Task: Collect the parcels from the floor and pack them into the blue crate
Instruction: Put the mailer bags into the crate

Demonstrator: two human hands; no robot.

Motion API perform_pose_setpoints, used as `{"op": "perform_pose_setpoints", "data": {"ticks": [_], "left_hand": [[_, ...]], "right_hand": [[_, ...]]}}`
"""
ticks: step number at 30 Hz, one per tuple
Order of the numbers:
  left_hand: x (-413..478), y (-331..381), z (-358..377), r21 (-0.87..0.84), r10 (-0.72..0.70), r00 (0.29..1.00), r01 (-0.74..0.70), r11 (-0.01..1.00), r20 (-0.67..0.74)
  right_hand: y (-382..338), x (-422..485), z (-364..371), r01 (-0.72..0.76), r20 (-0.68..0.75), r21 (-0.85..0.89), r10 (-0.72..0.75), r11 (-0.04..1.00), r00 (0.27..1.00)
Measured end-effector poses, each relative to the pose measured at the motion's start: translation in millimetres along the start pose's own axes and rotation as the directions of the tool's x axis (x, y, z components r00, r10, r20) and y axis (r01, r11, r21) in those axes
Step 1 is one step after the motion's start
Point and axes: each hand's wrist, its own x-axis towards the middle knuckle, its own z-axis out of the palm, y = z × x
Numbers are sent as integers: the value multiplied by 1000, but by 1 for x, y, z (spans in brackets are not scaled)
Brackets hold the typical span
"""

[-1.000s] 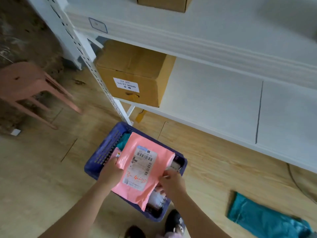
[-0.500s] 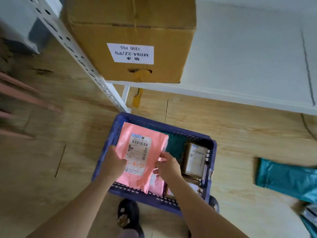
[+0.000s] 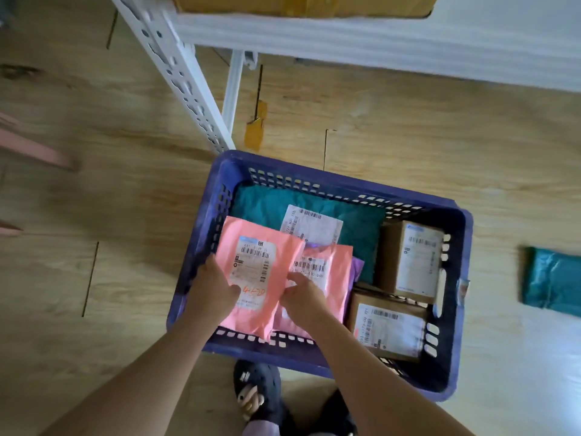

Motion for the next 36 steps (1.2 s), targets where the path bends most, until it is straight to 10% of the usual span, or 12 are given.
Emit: {"op": "perform_pose_setpoints", "data": {"ticks": [7, 23, 36], "left_hand": [[0, -17, 34, 353, 378, 923, -380, 855, 80], [35, 14, 64, 481, 259, 816, -527, 701, 516], [-41, 100, -31, 375, 647, 750, -644, 667, 137]], "right_hand": [[39, 13, -3, 44, -78, -702, -138, 711, 987], [51, 53, -2, 64, 59, -719, -31, 693, 998], [14, -51, -93, 203, -270, -570, -415, 796, 869]]}}
